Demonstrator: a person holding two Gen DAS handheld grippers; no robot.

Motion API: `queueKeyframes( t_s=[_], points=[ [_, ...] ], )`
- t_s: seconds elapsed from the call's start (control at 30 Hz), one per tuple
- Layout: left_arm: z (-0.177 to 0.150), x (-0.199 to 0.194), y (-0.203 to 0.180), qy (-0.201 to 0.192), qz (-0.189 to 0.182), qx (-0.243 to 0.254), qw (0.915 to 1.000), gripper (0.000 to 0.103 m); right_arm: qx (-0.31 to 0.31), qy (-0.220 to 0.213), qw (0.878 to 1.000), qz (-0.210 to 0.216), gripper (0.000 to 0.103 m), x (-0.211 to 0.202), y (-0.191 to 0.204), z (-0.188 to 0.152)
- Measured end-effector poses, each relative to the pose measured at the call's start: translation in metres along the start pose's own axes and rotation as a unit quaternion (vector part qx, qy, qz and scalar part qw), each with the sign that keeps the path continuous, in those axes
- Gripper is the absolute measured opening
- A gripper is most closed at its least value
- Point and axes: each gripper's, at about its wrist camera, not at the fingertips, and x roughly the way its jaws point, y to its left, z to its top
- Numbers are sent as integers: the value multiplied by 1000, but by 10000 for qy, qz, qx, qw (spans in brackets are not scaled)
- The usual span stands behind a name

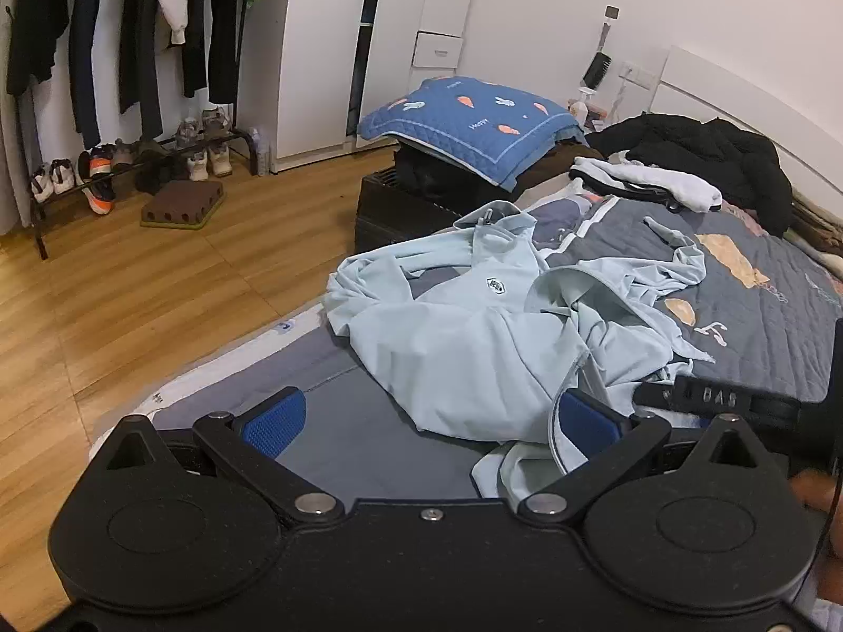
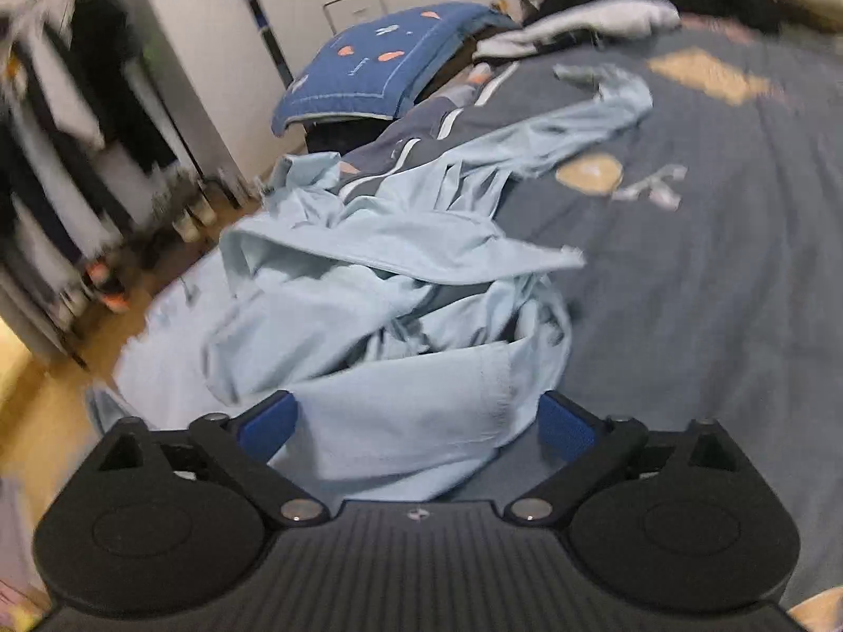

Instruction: Fold clothes

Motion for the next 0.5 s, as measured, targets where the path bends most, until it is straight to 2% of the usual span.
queueKeyframes(
  t_s=[0.03,0.07,0.1,0.17,0.2,0.23,0.33,0.5],
  points=[
    [0,1,0,10,3,-7,10000,103,182,14,9997,134,87,2,-2,-1],
    [0,1,1,21,2,-17,10000,103,334,42,9993,189,75,3,-3,-2],
    [0,1,1,27,-4,-28,10000,103,413,50,9990,149,67,3,-3,-3],
    [0,1,1,27,-9,-44,10000,103,596,54,9982,45,35,2,-5,-5],
    [1,1,0,21,-3,-46,10000,103,712,48,9974,-18,28,1,-7,-5],
    [0,1,0,19,-3,-43,10000,103,828,42,9965,-82,16,-1,-9,-5],
    [-1,1,-2,18,-10,2,10000,103,1067,-4,9943,-7,10,-12,-17,-6],
    [-2,0,-6,5,9,101,9999,103,1189,-298,9924,50,7,-49,-31,-3]
  ],
)
